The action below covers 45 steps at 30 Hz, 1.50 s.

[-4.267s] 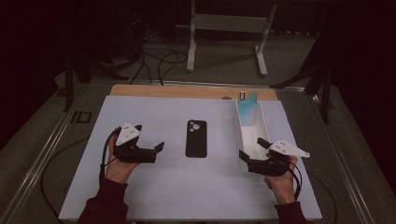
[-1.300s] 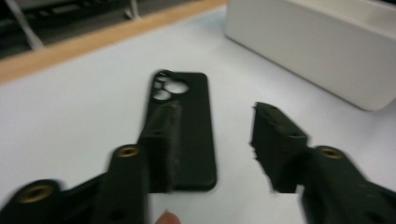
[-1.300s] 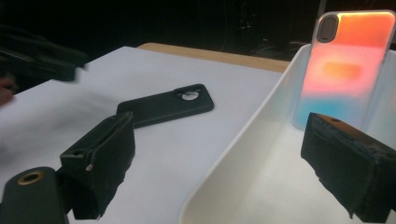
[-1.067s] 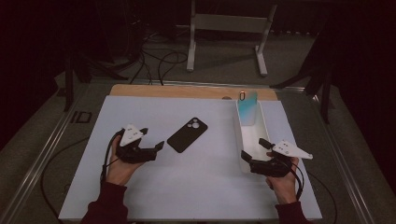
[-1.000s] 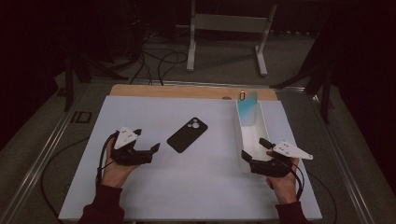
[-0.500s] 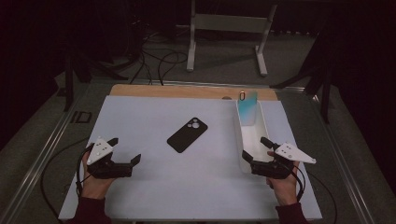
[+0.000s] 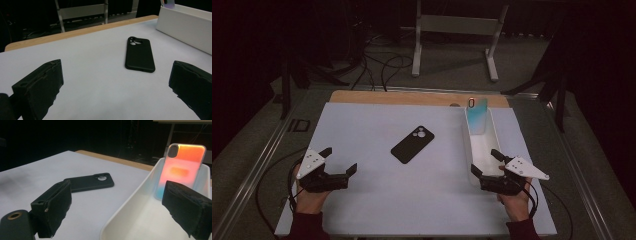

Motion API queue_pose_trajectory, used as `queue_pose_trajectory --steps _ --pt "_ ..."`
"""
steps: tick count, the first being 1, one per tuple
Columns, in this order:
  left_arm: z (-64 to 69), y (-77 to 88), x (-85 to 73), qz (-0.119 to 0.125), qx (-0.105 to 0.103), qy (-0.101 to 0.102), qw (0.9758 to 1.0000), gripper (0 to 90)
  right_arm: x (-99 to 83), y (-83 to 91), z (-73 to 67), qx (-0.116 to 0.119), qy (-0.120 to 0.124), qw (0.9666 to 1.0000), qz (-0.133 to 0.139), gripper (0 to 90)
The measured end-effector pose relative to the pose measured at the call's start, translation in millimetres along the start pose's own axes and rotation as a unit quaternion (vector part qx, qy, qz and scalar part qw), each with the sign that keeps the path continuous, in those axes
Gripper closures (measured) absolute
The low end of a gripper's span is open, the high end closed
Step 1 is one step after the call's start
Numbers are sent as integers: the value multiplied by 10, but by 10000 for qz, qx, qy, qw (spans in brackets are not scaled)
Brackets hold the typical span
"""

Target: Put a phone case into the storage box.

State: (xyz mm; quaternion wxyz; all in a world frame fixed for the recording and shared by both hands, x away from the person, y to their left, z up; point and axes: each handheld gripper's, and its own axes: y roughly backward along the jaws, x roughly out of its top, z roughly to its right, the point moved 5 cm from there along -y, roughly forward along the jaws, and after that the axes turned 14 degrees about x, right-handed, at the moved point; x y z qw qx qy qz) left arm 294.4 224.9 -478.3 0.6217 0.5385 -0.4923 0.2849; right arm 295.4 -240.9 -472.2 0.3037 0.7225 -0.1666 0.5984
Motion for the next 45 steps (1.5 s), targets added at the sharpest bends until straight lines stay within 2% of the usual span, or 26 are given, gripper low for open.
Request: queue_pose_trajectory --steps 5,8,11,19,24,31,37,45 --pt "30 -59 41 -197 10 -108 9997 0 3 15 11 -20 -65 10000 -16 88" --pt "90 -137 101 -347 -82 -197 9992 0 3 28 27 -71 -72 9999 -34 85" --pt "159 -226 164 -515 -187 -363 9978 0 8 34 33 -137 -40 9999 -55 81" --pt "350 -460 300 -727 -376 -680 9943 0 18 30 15 -146 27 9999 -89 77" --pt "469 -664 355 -919 -547 -715 9917 0 17 24 21 -171 38 9998 -138 77" --pt "670 -954 416 -1168 -662 -900 9869 0 18 10 22 -135 46 9998 -162 77" --pt "806 -1213 391 -1455 -726 -1127 9802 0 11 -8 11 -108 44 9997 -203 77" --pt "917 -1470 321 -1773 -797 -1182 9738 0 14 -8 16 -110 31 9997 -202 77"
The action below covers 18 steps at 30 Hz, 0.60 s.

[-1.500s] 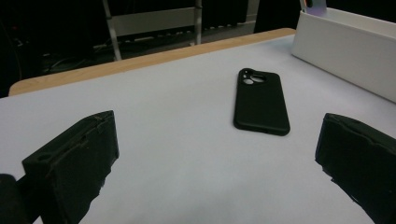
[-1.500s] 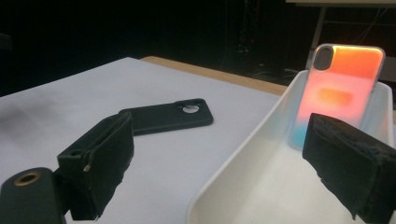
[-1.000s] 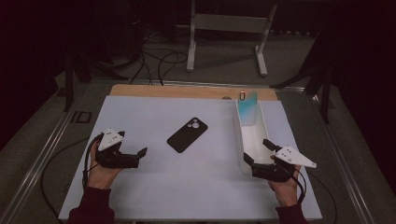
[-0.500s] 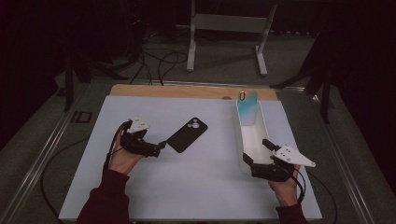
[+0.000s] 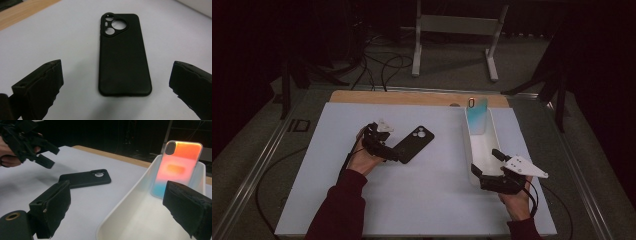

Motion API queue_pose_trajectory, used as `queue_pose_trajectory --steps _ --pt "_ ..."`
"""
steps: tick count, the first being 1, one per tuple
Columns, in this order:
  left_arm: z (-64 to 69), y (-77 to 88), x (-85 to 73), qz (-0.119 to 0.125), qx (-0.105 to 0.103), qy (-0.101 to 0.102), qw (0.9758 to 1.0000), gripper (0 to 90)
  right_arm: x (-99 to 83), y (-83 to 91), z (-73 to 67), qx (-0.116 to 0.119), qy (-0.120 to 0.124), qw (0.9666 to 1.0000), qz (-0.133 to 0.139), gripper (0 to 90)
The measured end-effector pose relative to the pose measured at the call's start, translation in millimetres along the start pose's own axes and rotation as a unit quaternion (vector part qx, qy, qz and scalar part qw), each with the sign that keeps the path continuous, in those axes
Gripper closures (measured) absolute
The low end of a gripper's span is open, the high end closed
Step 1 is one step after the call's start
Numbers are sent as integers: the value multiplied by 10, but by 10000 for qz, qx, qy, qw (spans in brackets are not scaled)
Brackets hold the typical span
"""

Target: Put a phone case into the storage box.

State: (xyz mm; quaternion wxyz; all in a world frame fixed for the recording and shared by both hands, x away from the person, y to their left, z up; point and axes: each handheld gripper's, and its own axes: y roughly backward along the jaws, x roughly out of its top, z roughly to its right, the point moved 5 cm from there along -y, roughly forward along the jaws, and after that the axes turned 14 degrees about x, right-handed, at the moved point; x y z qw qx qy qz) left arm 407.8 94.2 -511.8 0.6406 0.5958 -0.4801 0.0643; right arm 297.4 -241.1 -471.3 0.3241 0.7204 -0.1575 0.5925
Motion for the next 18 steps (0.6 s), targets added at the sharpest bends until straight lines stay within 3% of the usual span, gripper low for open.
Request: queue_pose_trajectory --steps 9,18 --pt "43 -278 17 -331 -103 -83 9994 0 1 -7 -5 21 14 10000 -5 77" --pt "202 -525 0 -586 -102 -273 9979 0 2 -18 -13 33 13 10000 -2 77"
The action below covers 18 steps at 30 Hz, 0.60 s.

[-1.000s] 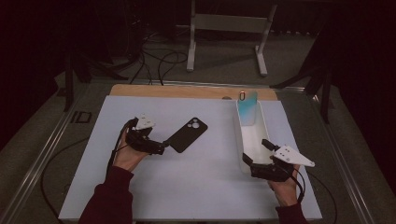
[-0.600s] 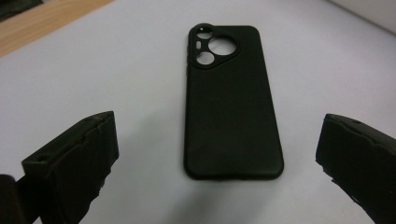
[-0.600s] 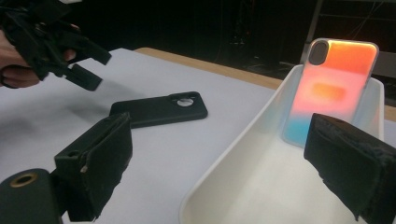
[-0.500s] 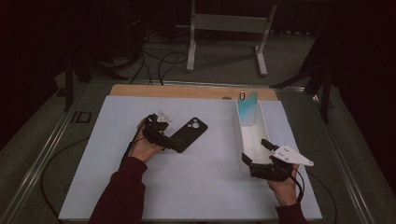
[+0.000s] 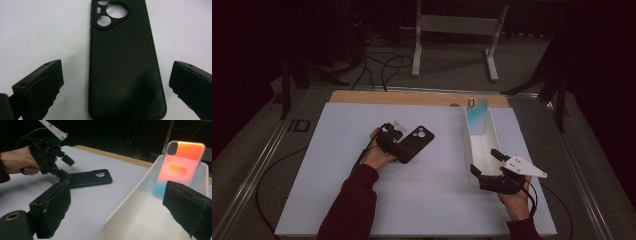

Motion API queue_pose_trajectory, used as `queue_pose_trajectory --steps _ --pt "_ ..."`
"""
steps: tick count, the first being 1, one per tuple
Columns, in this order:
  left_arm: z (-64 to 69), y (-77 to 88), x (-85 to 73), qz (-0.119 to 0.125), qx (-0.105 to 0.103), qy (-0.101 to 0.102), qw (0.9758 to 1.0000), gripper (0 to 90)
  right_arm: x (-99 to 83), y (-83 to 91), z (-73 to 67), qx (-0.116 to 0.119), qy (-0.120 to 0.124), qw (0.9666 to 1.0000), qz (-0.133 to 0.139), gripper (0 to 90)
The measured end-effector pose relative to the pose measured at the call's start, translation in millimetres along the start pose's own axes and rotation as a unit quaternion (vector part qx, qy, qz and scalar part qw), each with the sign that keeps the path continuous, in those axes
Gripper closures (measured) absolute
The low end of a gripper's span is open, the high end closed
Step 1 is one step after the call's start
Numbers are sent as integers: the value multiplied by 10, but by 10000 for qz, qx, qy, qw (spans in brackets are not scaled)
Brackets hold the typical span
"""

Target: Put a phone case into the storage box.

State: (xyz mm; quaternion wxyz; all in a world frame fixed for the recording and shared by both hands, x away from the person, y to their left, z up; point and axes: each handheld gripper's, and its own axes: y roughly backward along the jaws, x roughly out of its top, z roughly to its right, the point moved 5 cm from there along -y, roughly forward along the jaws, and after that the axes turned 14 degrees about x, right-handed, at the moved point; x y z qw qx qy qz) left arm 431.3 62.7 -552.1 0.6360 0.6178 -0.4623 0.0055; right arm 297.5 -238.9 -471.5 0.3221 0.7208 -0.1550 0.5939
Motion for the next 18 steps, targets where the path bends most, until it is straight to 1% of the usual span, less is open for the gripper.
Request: queue_pose_trajectory --steps 2,3,4,5,7,10,13,16,18 --pt "29 -47 4 -75 -80 40 9999 4 0 1 1 -11 2 10000 0 77" --pt "43 -70 7 -101 -66 9 9999 5 1 2 0 -5 -2 10000 7 77" --pt "59 -90 11 -124 -102 7 9999 9 2 5 2 -6 -4 10000 6 77" --pt "59 -90 11 -124 -102 7 9999 13 2 5 2 -6 -4 10000 6 77" --pt "98 -145 14 -211 -91 -41 9997 23 3 15 10 -25 -17 10000 16 77" --pt "111 -182 10 -253 -90 -1 9996 39 6 22 17 -38 -21 10000 35 77" --pt "114 -204 3 -253 -88 -8 9996 48 9 23 14 -37 -18 10000 39 77" --pt "107 -201 2 -285 -95 28 9995 53 10 21 13 -39 -26 10000 42 77" --pt "108 -200 -4 -287 -83 -12 9996 61 5 13 9 -32 -19 10000 26 77"
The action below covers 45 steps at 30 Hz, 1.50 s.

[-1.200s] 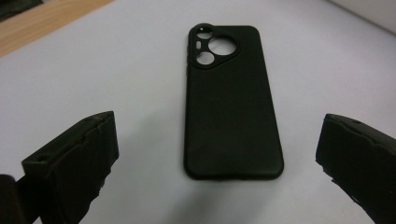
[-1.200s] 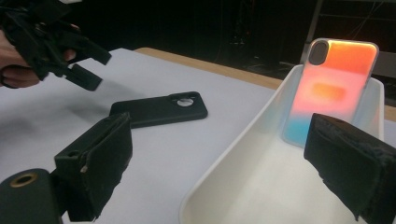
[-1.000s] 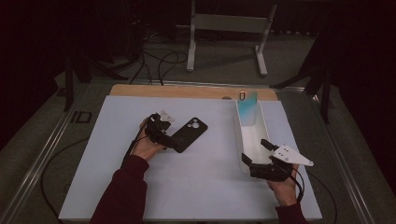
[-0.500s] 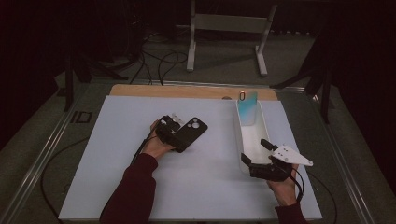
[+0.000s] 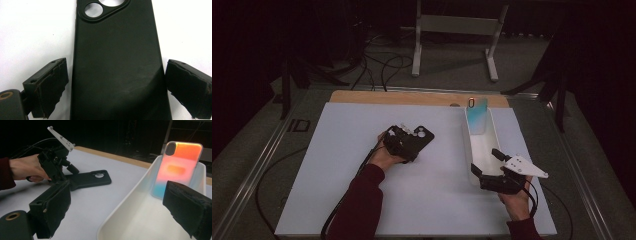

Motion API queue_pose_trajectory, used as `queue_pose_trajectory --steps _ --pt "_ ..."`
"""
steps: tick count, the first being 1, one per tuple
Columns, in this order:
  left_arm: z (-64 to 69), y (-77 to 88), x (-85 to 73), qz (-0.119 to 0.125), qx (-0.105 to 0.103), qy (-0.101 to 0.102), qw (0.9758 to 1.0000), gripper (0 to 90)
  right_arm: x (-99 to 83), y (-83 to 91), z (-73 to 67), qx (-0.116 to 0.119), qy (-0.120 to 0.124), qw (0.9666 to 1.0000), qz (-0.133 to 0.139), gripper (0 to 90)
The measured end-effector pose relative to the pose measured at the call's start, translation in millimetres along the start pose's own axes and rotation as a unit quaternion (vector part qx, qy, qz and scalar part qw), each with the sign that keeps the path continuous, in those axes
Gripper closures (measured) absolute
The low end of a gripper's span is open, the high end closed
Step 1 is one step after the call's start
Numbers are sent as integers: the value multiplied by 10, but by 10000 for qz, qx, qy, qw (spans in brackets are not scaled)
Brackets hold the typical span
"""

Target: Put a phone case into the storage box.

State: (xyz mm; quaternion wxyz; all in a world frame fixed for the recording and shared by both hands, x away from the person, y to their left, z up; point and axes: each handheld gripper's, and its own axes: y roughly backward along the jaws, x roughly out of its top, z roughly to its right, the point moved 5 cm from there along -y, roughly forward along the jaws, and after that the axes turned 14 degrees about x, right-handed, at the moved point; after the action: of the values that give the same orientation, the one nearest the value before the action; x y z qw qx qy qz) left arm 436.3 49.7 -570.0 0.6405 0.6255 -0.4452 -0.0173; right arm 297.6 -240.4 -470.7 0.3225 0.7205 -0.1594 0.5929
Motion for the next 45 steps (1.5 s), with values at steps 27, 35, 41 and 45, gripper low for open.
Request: queue_pose_trajectory --steps 27,35,41,45 --pt "10 87 24 28 303 -113 9995 164 6 6 12 -41 -47 10000 22 77" --pt "-19 230 77 255 342 -27 9991 162 13 12 26 -61 -113 9999 23 78" --pt "-35 368 113 468 344 53 9983 160 31 3 32 -64 -176 9998 -14 78" --pt "-13 477 149 645 354 31 9973 160 24 -8 38 -70 -216 9997 -79 78"
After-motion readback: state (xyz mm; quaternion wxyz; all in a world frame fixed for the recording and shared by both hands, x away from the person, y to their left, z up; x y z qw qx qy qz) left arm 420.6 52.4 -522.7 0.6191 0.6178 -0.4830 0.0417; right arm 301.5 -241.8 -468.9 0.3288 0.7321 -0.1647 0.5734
